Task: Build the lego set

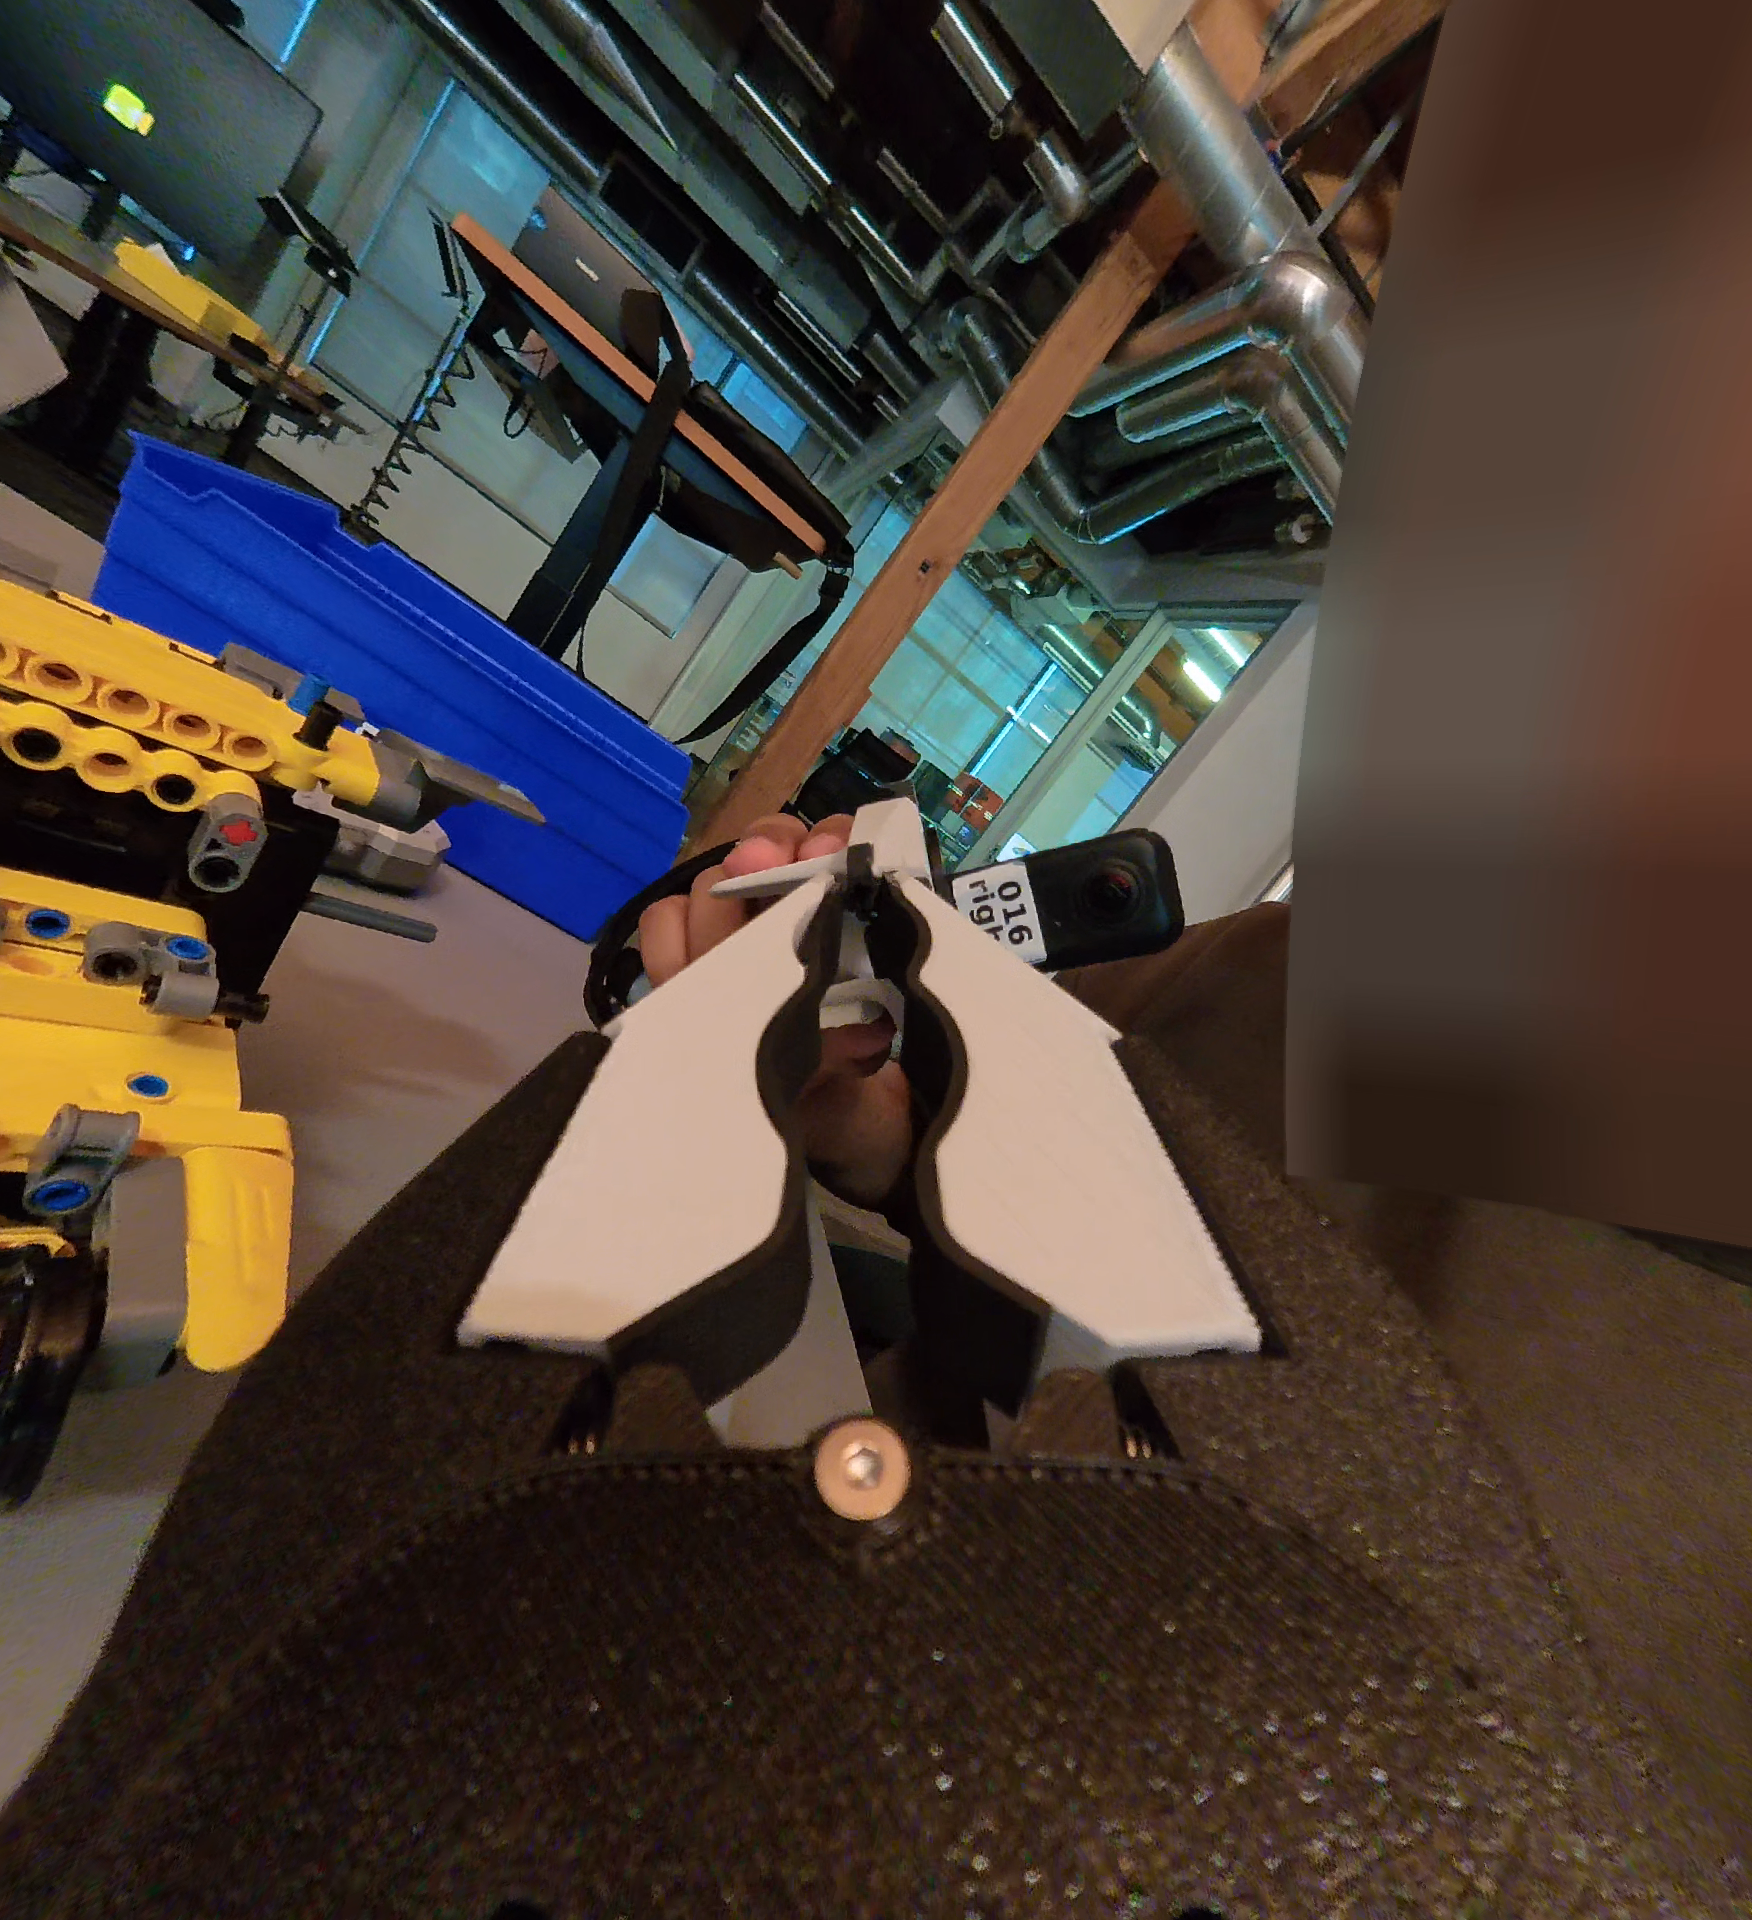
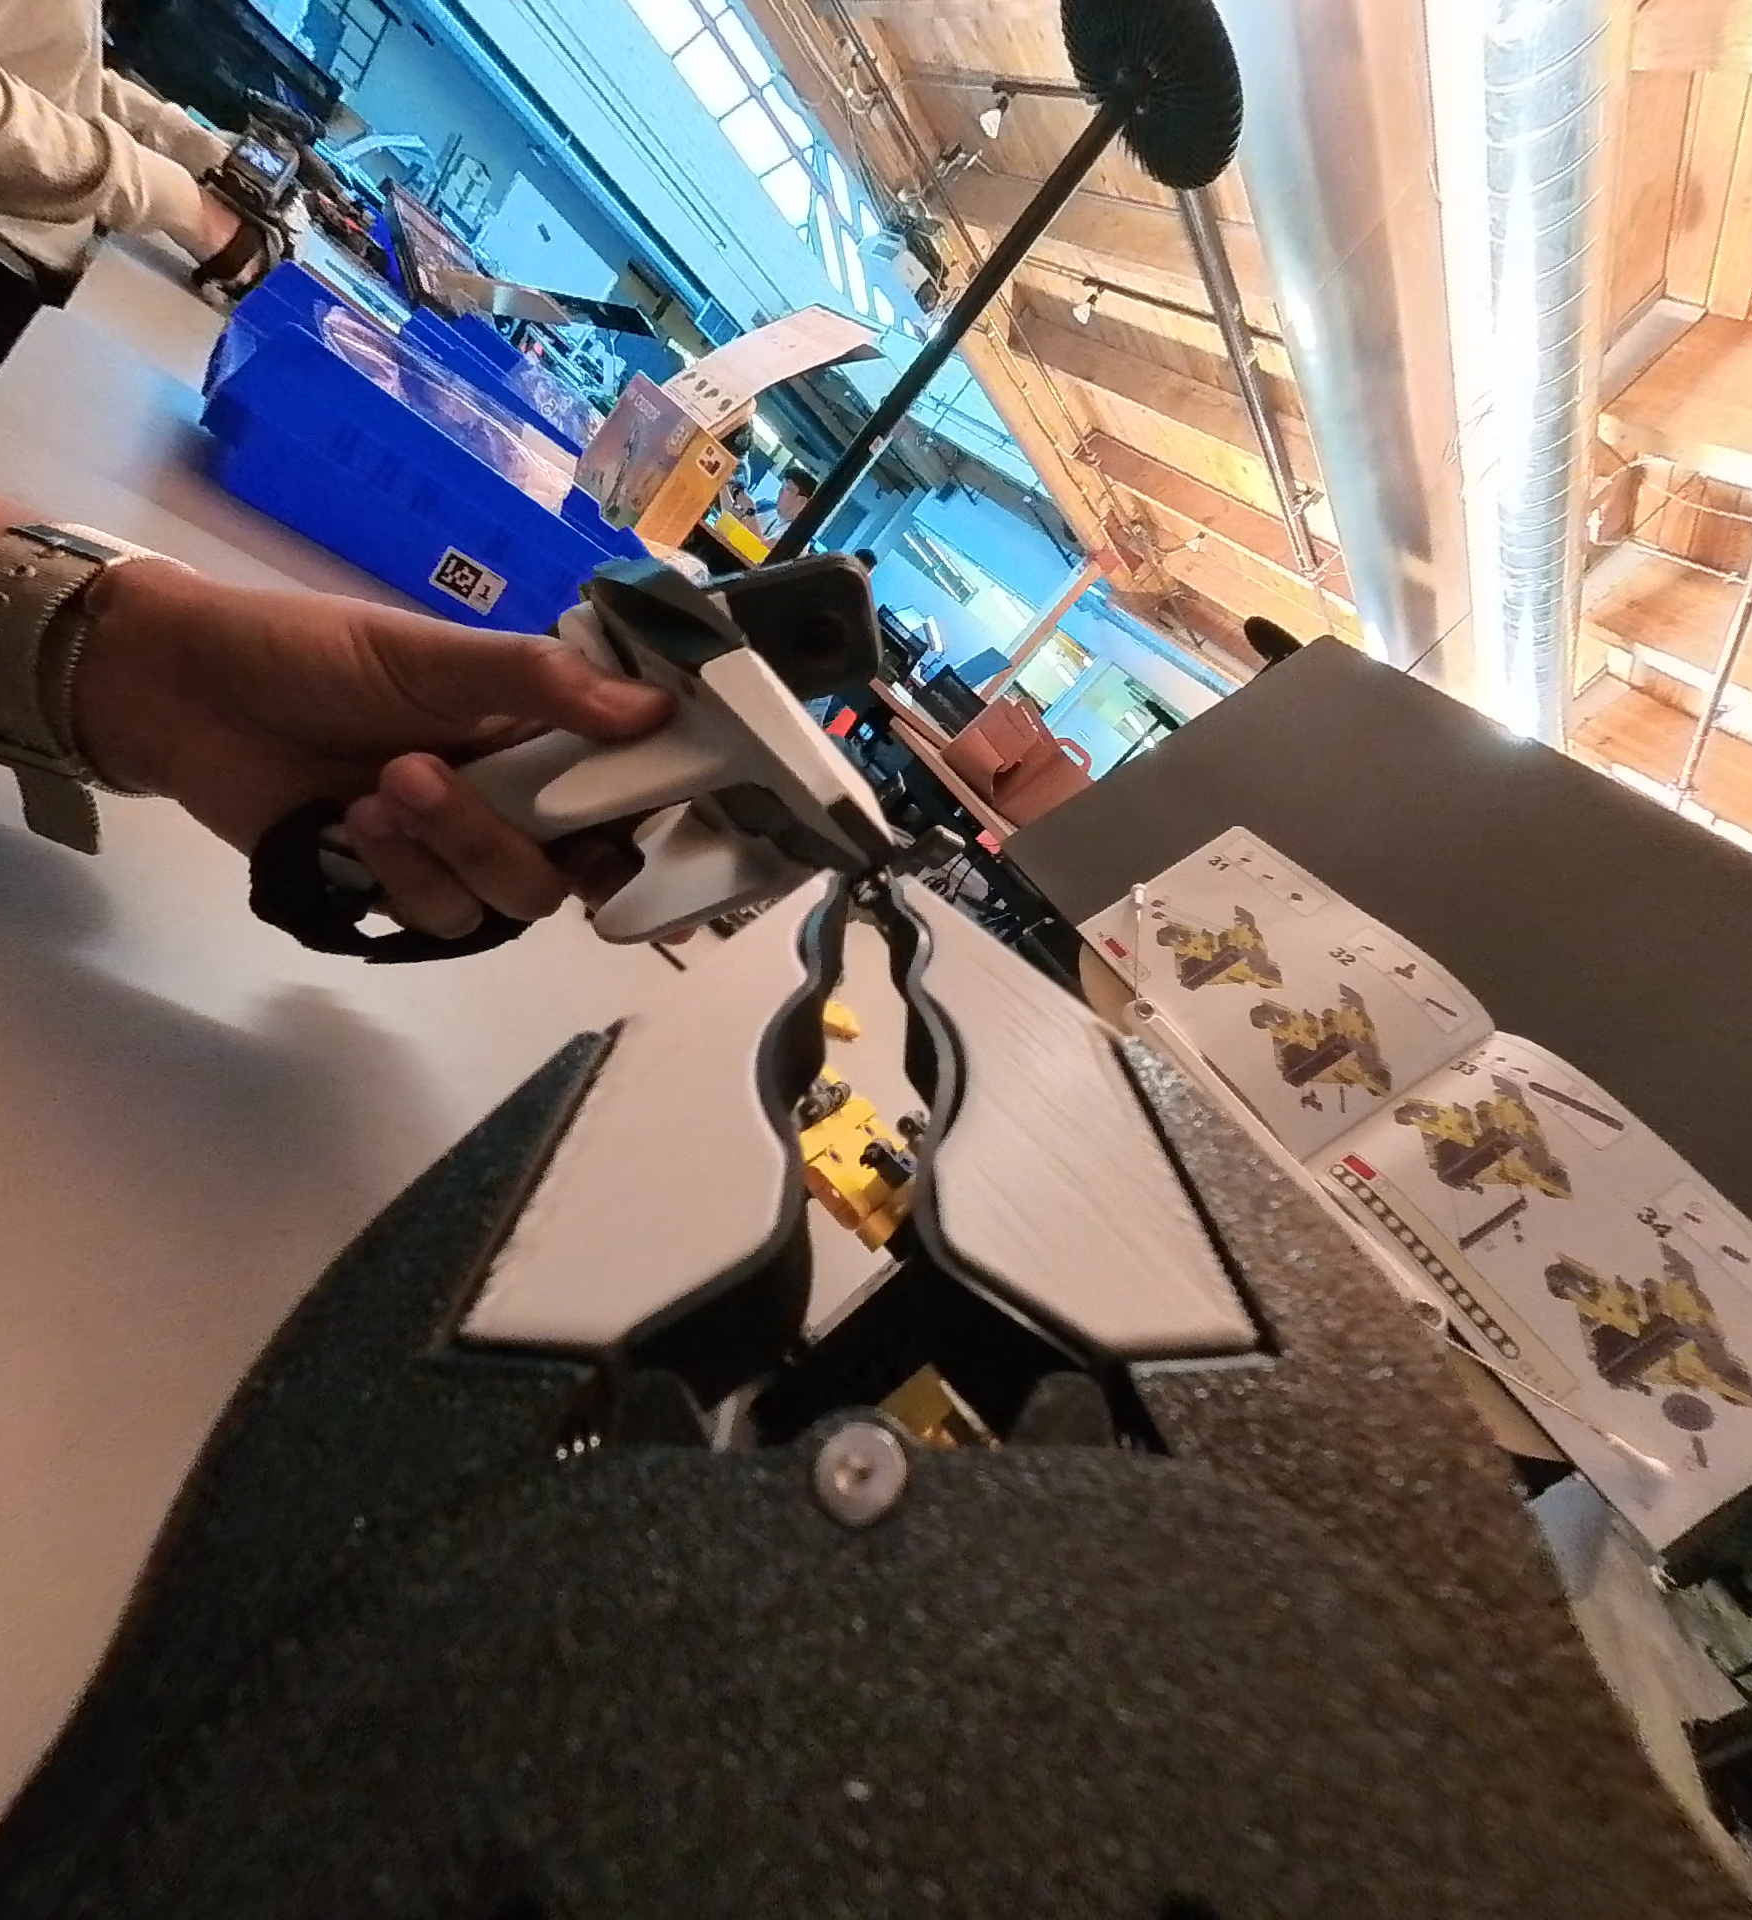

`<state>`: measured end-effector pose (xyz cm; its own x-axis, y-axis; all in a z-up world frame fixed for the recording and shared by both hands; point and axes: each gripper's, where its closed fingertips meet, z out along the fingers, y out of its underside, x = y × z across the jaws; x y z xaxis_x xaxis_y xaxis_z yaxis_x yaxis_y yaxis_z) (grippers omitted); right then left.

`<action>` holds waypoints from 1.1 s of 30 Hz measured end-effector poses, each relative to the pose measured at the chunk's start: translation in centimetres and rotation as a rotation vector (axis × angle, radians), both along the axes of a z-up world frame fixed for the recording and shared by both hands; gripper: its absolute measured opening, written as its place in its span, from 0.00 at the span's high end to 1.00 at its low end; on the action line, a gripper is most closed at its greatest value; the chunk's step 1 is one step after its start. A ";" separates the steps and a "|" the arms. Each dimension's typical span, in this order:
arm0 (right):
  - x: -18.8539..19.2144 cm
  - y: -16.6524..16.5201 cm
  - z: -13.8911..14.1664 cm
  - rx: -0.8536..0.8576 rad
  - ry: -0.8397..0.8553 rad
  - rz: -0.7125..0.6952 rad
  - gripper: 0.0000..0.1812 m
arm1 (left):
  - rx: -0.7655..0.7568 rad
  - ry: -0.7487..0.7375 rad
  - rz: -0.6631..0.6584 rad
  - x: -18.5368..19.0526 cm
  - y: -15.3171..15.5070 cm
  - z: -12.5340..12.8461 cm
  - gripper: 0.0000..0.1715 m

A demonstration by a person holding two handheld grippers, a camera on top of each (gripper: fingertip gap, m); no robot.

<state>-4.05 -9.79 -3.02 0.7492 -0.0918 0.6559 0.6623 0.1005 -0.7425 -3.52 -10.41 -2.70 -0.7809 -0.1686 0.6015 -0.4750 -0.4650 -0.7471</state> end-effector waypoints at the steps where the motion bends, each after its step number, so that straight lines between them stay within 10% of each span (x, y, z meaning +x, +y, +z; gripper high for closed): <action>1: 0.0 0.0 0.0 -0.002 -0.002 -0.002 0.96 | 0.002 -0.001 0.001 0.0 0.0 0.0 1.00; 33: 4.2 -0.1 -1.5 -0.139 0.428 0.069 0.97 | 0.224 -0.120 0.199 0.6 0.9 -0.4 0.90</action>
<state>0.10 -9.85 -4.55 0.9568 0.0346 0.2886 0.2883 0.0140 -0.9574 -2.93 -9.49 -3.12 -0.7825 -0.4428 0.4377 -0.2937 -0.3573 -0.8866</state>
